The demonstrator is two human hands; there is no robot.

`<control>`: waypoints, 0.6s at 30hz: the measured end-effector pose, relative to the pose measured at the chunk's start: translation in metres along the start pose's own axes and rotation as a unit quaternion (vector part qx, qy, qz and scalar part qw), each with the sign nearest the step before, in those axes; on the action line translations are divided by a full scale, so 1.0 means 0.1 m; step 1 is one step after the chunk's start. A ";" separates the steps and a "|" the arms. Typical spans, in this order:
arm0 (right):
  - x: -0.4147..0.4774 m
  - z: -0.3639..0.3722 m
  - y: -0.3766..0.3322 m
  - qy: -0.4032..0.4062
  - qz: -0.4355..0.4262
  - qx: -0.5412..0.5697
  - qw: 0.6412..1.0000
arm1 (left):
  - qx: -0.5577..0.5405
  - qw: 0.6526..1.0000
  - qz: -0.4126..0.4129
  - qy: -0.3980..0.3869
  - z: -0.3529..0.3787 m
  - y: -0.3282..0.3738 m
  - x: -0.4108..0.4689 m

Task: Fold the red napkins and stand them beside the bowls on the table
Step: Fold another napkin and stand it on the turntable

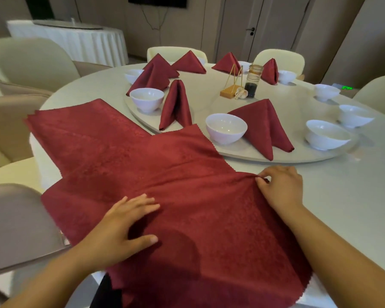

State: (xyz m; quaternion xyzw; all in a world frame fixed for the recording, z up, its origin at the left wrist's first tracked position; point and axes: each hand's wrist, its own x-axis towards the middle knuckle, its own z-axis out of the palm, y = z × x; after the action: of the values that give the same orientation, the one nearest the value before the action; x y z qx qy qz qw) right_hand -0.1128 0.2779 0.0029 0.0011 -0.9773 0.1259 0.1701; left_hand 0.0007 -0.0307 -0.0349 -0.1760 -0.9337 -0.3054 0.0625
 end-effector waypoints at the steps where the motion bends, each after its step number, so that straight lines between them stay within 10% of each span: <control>1: 0.04 0.01 -0.02 -0.015 -0.008 -0.027 0.999 | 0.017 1.000 0.016 0.001 0.05 -0.02 -0.04; 4: 0.04 0.07 -0.08 -0.078 -0.022 -0.077 0.994 | 0.029 0.999 0.017 0.037 0.11 -0.05 -0.05; 8: -0.35 0.01 -0.25 0.033 -0.162 0.096 0.982 | 0.035 0.997 0.017 0.067 0.13 -0.06 -0.01; 12: -1.11 -0.08 -0.28 -0.125 -0.381 0.083 0.912 | 0.015 0.995 0.016 0.093 0.14 -0.06 0.00; 18: -1.35 -0.01 -0.09 -0.082 -0.401 0.098 0.907 | -0.090 0.991 -0.013 0.093 -0.02 0.11 0.06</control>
State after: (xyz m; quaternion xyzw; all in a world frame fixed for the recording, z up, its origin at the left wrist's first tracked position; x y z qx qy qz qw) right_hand 0.0152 0.2637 -0.0386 0.4195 -0.8880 0.1414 0.1246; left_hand -0.0006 -0.0221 -0.0263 -0.1393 -0.8949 -0.4038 0.1293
